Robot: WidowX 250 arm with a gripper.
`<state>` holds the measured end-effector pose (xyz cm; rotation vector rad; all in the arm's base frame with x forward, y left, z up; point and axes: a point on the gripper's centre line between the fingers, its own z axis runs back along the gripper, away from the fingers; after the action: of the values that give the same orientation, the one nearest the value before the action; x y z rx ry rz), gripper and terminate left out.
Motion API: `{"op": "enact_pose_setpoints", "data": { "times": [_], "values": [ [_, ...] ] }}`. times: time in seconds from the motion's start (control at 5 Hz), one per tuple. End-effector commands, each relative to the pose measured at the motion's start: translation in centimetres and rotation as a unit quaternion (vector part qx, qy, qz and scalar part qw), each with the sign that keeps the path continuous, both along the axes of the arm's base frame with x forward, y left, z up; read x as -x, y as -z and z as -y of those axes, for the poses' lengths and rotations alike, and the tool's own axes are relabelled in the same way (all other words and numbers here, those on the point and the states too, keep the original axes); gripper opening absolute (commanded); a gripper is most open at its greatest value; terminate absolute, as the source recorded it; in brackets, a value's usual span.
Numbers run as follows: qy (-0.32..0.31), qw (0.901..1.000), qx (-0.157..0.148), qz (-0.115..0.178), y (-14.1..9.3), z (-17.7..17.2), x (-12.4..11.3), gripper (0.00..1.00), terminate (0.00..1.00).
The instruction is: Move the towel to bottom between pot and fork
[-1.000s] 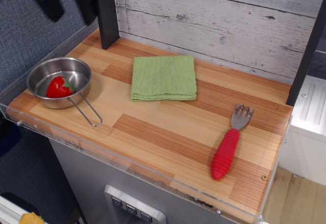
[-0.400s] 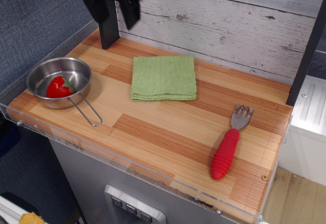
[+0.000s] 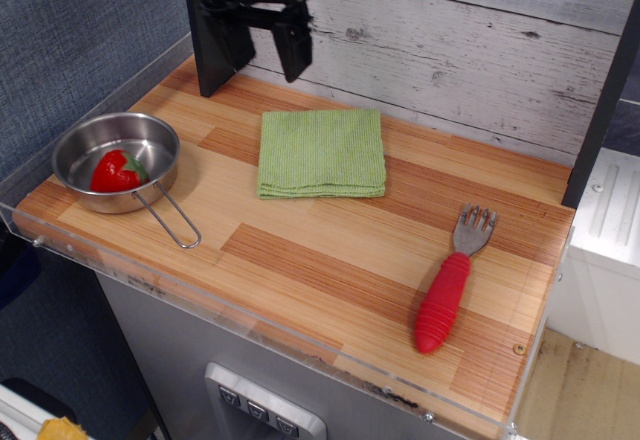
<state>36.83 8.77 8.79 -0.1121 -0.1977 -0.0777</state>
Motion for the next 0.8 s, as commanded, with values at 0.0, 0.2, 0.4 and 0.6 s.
{"op": "enact_pose_setpoints", "data": {
  "times": [0.0,0.2,0.4,0.6],
  "values": [
    [0.025,0.9996,-0.003,0.012,1.6,2.2,-3.1,1.00,0.00],
    [0.035,0.9994,-0.002,0.002,2.8,2.7,-3.2,1.00,0.00],
    [0.053,0.9985,-0.012,-0.009,4.0,2.9,-2.7,1.00,0.00],
    [0.062,0.9979,-0.012,-0.011,4.8,3.1,-2.3,1.00,0.00]
  ]
}}
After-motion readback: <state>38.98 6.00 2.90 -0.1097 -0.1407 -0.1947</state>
